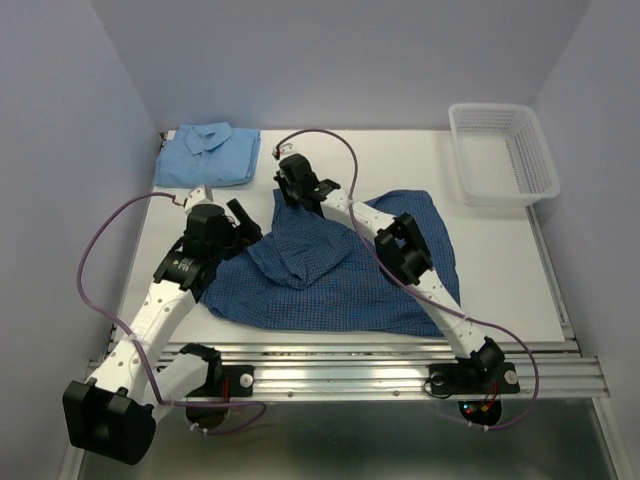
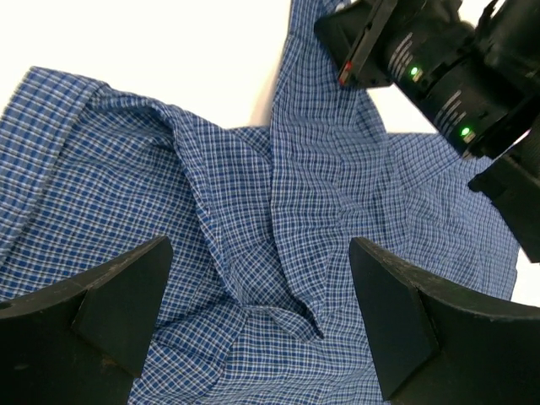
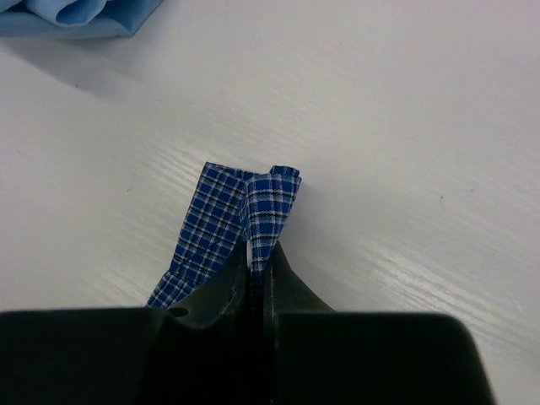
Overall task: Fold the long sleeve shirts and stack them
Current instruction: Fold the shirt
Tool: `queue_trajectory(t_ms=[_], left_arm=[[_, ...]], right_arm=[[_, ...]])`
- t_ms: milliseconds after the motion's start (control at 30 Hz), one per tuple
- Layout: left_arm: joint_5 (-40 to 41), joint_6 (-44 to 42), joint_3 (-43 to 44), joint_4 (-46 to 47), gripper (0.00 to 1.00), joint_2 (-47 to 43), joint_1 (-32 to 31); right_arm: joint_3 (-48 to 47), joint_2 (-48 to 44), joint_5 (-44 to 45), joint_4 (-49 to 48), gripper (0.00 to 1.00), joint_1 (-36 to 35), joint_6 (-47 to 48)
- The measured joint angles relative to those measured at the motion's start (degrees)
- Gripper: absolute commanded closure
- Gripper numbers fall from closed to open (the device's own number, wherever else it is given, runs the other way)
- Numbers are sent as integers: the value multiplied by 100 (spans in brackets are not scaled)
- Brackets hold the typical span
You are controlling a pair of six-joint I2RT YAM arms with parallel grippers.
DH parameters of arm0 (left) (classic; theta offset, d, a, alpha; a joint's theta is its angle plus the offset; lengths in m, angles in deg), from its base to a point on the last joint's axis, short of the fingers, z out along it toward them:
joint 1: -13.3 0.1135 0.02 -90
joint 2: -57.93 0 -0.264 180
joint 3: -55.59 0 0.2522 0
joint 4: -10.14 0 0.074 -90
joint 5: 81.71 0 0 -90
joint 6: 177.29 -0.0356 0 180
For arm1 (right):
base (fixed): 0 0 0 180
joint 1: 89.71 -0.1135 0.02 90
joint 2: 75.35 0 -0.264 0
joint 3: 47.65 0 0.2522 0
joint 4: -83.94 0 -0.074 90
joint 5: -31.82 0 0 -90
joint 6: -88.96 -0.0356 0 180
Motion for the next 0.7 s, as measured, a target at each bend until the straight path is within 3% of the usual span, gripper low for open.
queue_trajectory(t_ms=[233,367,533,700], left_arm=[[-658,17,-651,678,1,-44,24],[-966,15,-844,957,1,-85,24],[-1266,-2,-855,1399,1,114,24],[-1327,-2,-610,1797,1,1067,28]], right_arm=[[181,-251,348,-702,99,0,461],[225,-774,533,-1805,99,22,555],[55,-1180,737,-3956,99,81,802],[-120,-1307,490,-4538,99,151,748]])
